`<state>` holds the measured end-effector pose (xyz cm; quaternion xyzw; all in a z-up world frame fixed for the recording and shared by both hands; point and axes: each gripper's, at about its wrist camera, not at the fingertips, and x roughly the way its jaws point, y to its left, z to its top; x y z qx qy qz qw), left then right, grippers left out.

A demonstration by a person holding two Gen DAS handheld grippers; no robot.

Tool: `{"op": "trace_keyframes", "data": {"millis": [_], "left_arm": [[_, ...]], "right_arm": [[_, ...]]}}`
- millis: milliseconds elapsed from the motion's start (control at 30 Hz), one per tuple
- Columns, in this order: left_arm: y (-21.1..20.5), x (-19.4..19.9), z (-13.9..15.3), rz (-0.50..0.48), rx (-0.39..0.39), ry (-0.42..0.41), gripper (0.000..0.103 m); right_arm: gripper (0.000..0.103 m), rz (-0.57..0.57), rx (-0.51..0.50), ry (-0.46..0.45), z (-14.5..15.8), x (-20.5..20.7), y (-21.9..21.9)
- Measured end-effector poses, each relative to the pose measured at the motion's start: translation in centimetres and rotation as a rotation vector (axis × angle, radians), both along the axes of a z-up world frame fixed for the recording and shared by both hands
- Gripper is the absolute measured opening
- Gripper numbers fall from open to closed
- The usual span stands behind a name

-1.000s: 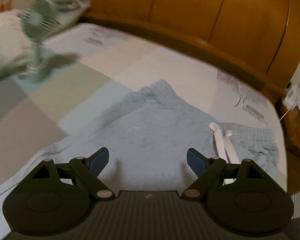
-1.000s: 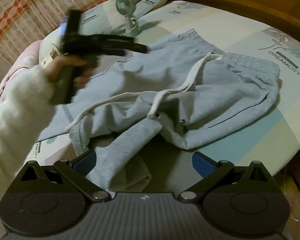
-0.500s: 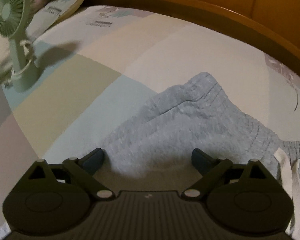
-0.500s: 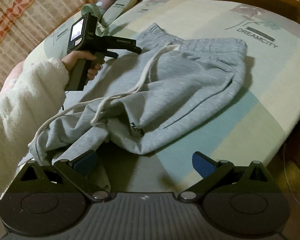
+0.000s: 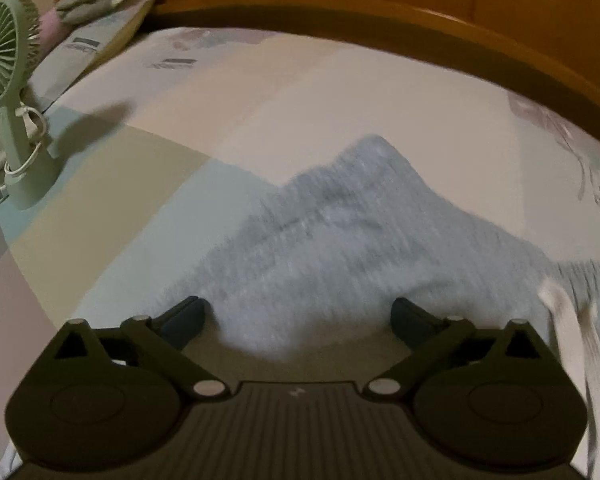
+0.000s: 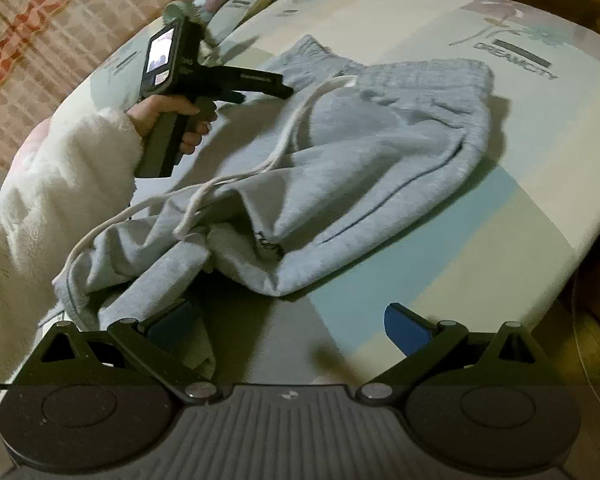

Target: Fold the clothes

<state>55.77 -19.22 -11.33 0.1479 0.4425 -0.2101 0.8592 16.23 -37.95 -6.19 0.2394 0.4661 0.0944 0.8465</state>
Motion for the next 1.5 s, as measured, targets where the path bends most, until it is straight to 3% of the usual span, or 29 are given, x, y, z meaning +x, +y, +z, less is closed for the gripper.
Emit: {"op": "trace_keyframes", "data": {"millis": [67, 133, 267, 400, 667, 1067, 1167, 1267, 1367, 1500], "left_arm": [[-0.1, 0.5, -0.1, 0.017, -0.007, -0.017, 0.101], [-0.2, -0.3, 0.9, 0.008, 0.019, -0.029, 0.095], [1.1, -2.5, 3.9, -0.028, 0.034, -0.066, 0.095], [4.9, -5.7, 7.8, -0.033, 0.008, -0.083, 0.096], [14.7, -11.6, 8.7, 0.075, -0.003, -0.061, 0.097], [22.9, -19.7, 0.3, 0.324, -0.073, -0.074, 0.097], [24.2, -21.3, 0.3, 0.348, -0.138, -0.066, 0.097], [24.9, -21.7, 1.3, 0.324, -0.147, -0.071, 0.097], [27.2, -21.5, 2.5, 0.388, -0.182, -0.139, 0.097], [29.8, -20.9, 1.2, 0.495, -0.133, -0.096, 0.097]], "right_arm": [[0.103, -0.006, -0.006, 0.004, -0.1, -0.1, -0.1], [0.103, -0.006, -0.014, 0.006, 0.0, -0.3, 0.0], [0.103, -0.005, -0.031, 0.009, 0.2, -0.8, 0.3], [0.103, 0.004, -0.047, 0.004, 0.9, -1.4, 1.0], [0.103, 0.025, -0.087, -0.002, 2.1, -2.7, 3.3], [0.103, 0.068, -0.178, 0.006, 3.3, -2.4, 6.6], [0.103, 0.076, -0.188, 0.019, 3.0, -2.0, 7.1], [0.103, 0.082, -0.198, 0.034, 2.7, -1.6, 7.6], [0.103, 0.087, -0.205, 0.034, 2.8, -1.3, 8.2], [0.103, 0.087, -0.210, 0.033, 2.9, -1.2, 8.7]]}}
